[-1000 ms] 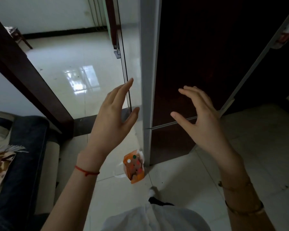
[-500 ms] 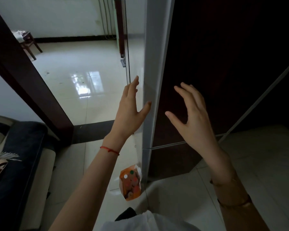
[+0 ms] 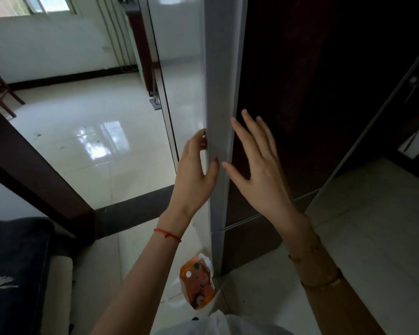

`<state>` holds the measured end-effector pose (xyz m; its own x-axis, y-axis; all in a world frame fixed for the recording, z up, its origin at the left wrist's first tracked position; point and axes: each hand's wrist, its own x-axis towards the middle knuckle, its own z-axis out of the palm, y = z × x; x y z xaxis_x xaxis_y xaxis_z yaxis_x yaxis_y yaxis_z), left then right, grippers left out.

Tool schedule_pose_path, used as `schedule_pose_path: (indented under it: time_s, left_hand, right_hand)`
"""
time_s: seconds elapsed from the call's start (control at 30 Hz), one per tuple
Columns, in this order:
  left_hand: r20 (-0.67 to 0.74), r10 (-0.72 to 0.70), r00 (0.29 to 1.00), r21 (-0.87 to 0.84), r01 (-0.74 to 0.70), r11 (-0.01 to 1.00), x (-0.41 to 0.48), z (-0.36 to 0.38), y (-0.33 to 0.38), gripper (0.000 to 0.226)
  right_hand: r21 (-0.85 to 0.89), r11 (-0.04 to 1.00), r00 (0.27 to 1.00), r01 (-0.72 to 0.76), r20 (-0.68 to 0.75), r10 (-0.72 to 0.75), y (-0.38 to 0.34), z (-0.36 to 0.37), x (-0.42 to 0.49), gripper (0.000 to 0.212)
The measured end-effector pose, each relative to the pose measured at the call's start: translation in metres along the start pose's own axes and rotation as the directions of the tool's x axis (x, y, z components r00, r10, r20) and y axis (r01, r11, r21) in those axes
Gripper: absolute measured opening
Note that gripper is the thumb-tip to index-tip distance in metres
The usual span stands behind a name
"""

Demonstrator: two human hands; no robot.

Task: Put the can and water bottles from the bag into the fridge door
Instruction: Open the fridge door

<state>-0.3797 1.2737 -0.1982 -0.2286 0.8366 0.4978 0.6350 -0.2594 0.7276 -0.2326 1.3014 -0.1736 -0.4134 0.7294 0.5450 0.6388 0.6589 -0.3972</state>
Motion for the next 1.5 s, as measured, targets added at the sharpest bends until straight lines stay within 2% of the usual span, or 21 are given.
schedule_pose_path:
  time_s: [0.23, 0.43, 0.97, 1.13, 1.3, 1.5]
  left_hand:
    - [0.017, 0.047, 0.999, -0.020, -0.047, 0.999, 0.003, -0.004, -0.005, 0.050]
    - [0.052, 0.071, 0.996, -0.037, -0.069, 0.997, 0.001, -0.005, -0.009, 0.053]
    - [0.120, 0.082, 0.989, -0.089, -0.071, 0.993, -0.012, -0.012, -0.003, 0.056]
    - [0.158, 0.153, 0.976, -0.137, -0.132, 0.982, -0.040, -0.014, 0.019, 0.040]
    - [0.163, 0.282, 0.946, -0.189, -0.250, 0.949, -0.055, -0.011, 0.036, 0.040]
    - [0.158, 0.425, 0.892, -0.204, -0.391, 0.897, -0.065, 0.003, 0.049, 0.045]
  right_hand:
    - [-0.012, 0.998, 0.994, -0.068, -0.084, 0.067, -0.009, 0.003, -0.010, 0.072]
    - [0.034, 0.989, 0.982, -0.145, -0.120, 0.148, -0.018, 0.004, -0.019, 0.074]
    - [-0.009, 0.983, 0.967, -0.183, -0.185, 0.178, -0.028, 0.008, -0.035, 0.069]
    - [0.015, 0.984, 0.948, -0.180, -0.263, 0.177, -0.035, 0.002, -0.049, 0.071]
    - [0.035, 0.979, 0.889, -0.199, -0.413, 0.195, -0.036, -0.007, -0.083, 0.077]
    - [-0.123, 0.946, 0.826, -0.299, -0.530, 0.192, -0.028, -0.031, -0.110, 0.076]
